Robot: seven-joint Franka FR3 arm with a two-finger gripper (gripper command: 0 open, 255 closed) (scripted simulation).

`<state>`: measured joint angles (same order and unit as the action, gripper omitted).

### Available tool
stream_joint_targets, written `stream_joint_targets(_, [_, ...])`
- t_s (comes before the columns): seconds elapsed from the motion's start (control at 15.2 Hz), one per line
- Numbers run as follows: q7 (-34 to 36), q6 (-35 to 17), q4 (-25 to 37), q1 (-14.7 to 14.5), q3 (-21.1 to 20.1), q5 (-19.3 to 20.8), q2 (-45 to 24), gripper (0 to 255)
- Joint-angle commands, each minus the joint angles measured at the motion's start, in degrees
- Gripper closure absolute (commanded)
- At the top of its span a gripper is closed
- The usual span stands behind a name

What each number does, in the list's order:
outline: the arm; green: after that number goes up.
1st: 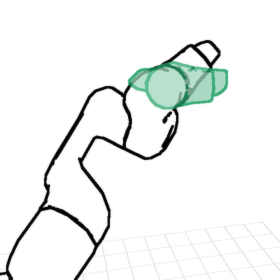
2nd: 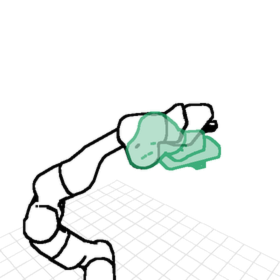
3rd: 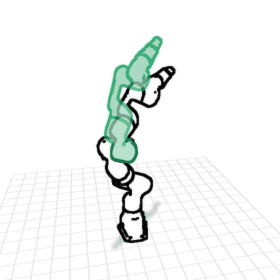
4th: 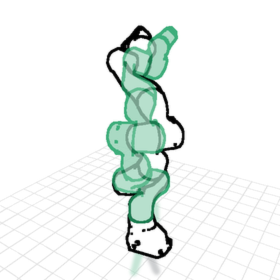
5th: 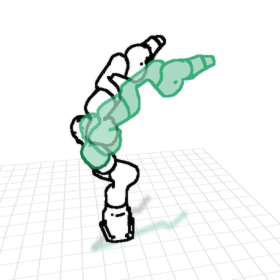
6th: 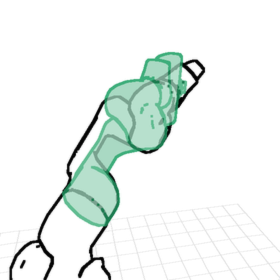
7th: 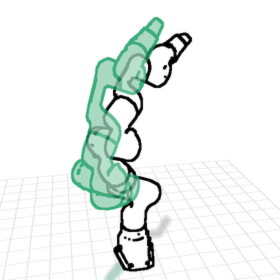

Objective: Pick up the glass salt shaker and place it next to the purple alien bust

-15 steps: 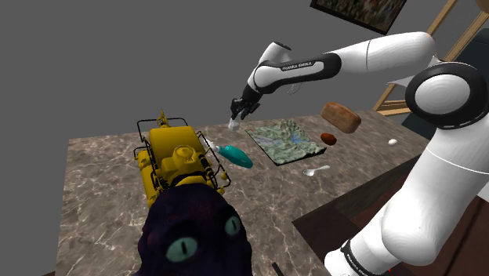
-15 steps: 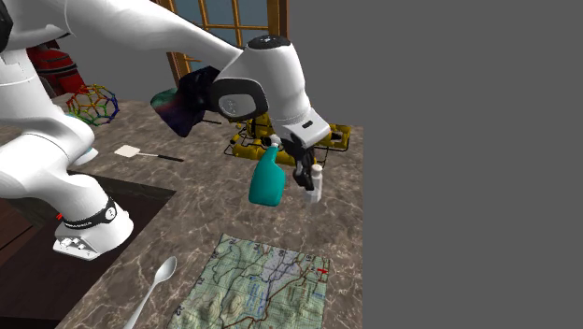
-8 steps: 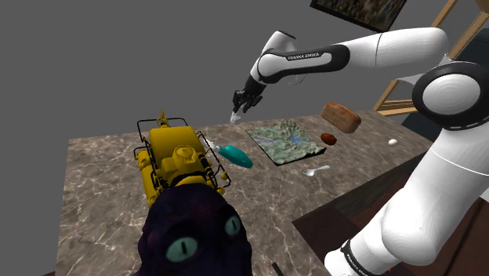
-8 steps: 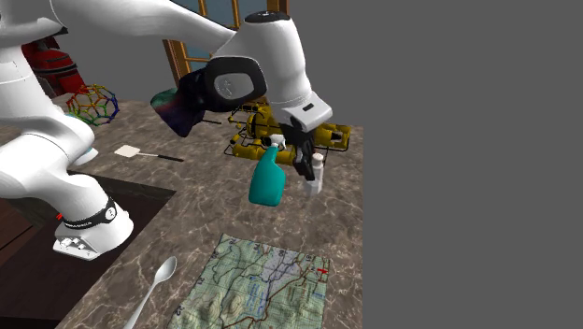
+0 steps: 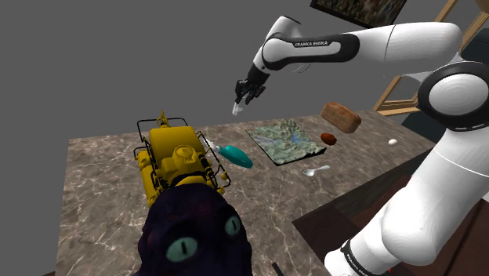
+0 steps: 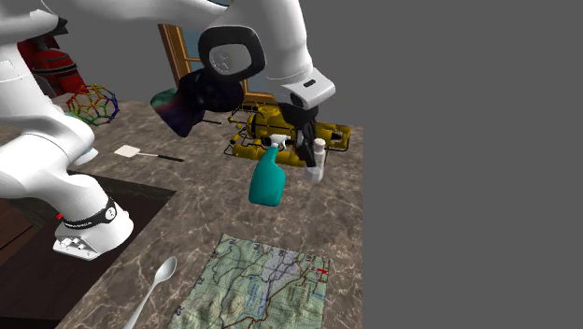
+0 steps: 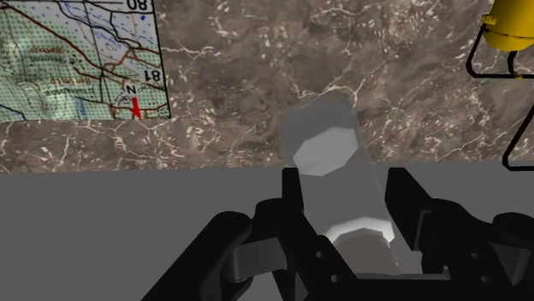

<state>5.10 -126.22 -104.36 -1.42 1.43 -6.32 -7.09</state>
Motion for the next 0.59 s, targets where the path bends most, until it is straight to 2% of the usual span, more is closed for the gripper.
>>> stream_joint_targets(0.0, [0.17, 1.53, 1.12, 0.01, 0.02, 0.12, 0.39, 255])
stream_joint_targets(0.53, [0.78, 7.48, 6.45, 0.04, 0.10, 0.49, 1.05, 255])
